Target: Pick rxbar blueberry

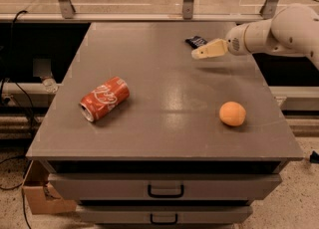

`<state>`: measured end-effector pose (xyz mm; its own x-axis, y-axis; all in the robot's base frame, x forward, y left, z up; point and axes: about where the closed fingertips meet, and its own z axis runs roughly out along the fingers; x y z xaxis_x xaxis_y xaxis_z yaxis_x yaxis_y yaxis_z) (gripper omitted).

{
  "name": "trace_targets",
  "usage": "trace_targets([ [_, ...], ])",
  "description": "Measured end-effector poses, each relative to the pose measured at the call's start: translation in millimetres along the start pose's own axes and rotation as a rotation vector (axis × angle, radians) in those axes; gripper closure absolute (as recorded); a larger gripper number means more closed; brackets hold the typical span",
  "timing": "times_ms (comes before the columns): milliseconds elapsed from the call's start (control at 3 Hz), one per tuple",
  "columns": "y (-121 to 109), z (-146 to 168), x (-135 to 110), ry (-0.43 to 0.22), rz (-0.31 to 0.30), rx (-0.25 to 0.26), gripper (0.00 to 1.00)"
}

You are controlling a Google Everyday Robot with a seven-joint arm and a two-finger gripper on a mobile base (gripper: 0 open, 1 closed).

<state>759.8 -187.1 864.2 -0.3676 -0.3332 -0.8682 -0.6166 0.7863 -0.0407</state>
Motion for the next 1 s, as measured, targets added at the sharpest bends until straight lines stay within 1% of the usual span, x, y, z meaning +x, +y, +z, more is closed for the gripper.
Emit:
trace_targets([
  [333, -0.7, 22.5, -2.0, -0.002, -0.003, 0.032, 0.0],
  [667, -3.8, 37.3, 1.6, 0.001, 0.01, 0.058, 0.0],
  [1000, -6.4, 45.3, 3.9, -0.005, 0.032, 0.07, 0.18],
])
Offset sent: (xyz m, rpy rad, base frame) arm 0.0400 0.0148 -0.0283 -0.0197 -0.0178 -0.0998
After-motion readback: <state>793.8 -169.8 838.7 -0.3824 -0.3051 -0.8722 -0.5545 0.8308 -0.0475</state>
